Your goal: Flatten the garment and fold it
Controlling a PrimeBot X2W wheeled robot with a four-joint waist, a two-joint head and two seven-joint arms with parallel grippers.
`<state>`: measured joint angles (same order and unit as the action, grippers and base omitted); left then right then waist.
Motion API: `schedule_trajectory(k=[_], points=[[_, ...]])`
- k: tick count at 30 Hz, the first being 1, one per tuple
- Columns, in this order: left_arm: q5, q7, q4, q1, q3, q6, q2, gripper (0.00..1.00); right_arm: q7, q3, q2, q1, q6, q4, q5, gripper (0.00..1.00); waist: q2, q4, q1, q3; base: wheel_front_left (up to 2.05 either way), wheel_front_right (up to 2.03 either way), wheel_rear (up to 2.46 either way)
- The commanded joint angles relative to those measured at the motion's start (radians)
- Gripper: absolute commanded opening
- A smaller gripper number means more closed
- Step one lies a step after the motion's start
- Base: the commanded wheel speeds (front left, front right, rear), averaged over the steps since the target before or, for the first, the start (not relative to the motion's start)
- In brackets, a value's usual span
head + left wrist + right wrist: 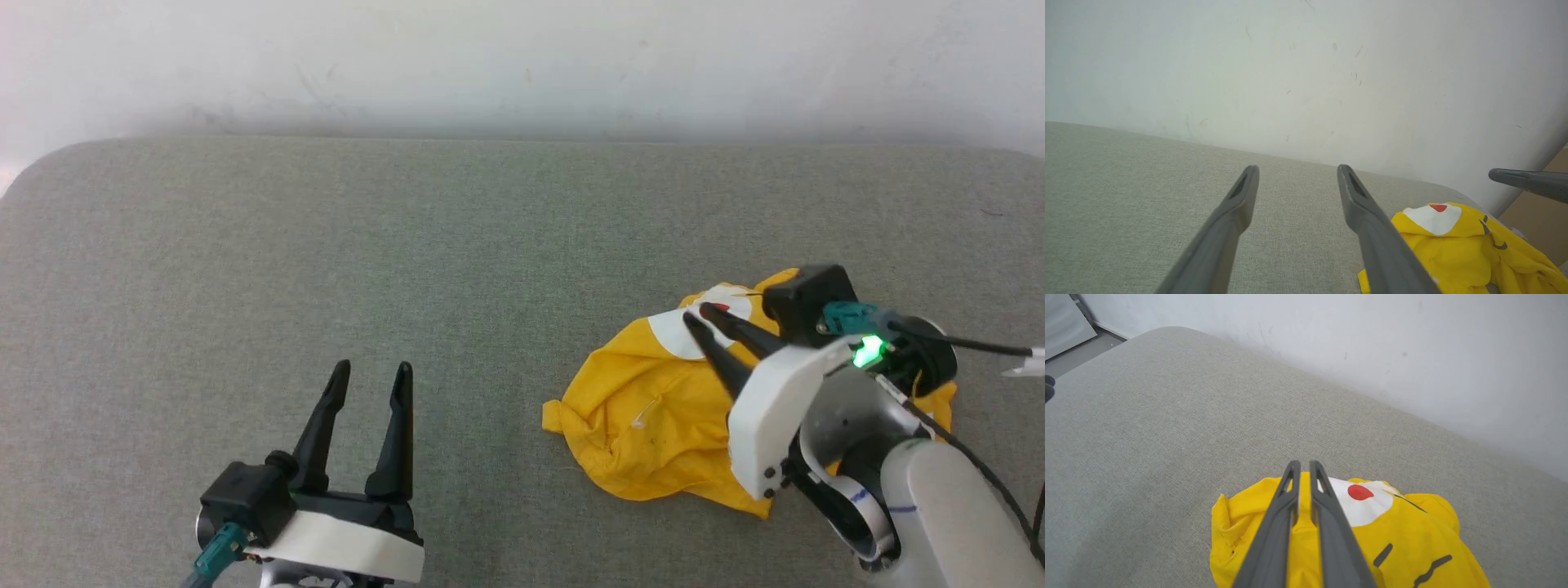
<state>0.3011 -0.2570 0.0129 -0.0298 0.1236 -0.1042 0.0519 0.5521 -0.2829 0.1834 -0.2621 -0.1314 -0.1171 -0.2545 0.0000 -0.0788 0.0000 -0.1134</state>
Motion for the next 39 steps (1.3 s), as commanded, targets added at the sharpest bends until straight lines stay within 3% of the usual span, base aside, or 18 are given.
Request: schedule_trajectory(k=[1,8,15,19,20,21,26,32,39], points=[[-0.001,-0.005,0.001,-0.002,0.003,0.002,-0.002,1.0,-0.01,0.012,-0.008,0.032,0.001,-0.009,0.004,1.0,0.0,0.003,0.0,0.0,0.0,0.0,0.0],[0.009,-0.005,0.008,0.006,0.006,0.003,-0.002,1.0,0.008,-0.005,-0.001,0.101,0.001,0.058,0.02,1.0,0.0,-0.028,0.0,-0.024,0.0,0.0,0.0],[0.014,-0.005,0.009,0.043,0.009,-0.002,-0.002,1.0,0.023,-0.068,0.004,0.027,0.001,0.263,0.075,1.0,0.0,-0.099,0.0,-0.101,0.0,0.0,0.0],[0.025,-0.005,-0.002,0.066,0.01,-0.006,-0.002,1.0,0.091,-0.118,0.003,-0.035,0.001,0.377,0.096,0.96,0.0,-0.135,0.0,-0.127,0.0,0.0,0.0],[0.028,-0.005,-0.004,0.069,0.009,-0.006,-0.002,1.0,0.108,-0.132,0.004,-0.048,0.001,0.391,0.096,0.24,0.0,-0.14,0.0,-0.129,0.0,0.0,0.0],[0.031,-0.005,-0.006,0.072,0.006,-0.006,-0.002,1.0,0.125,-0.146,0.005,-0.059,0.001,0.399,0.09,0.0,0.0,-0.143,0.0,-0.128,0.0,0.0,0.0],[0.032,-0.005,-0.015,0.062,-0.006,0.0,-0.002,1.0,0.117,-0.15,0.009,-0.099,0.001,0.341,0.044,0.0,0.0,-0.129,0.0,-0.093,0.0,0.0,0.0],[0.018,-0.005,-0.001,0.039,-0.014,0.009,-0.002,1.0,0.067,-0.129,0.005,-0.086,0.001,0.178,-0.007,0.0,0.0,-0.077,0.0,-0.044,0.0,0.0,0.0],[0.007,-0.005,0.015,0.037,-0.023,0.008,-0.002,1.0,0.173,-0.233,-0.024,0.082,0.001,-0.014,-0.133,0.0,0.0,-0.041,0.0,-0.054,0.0,0.0,0.0]])
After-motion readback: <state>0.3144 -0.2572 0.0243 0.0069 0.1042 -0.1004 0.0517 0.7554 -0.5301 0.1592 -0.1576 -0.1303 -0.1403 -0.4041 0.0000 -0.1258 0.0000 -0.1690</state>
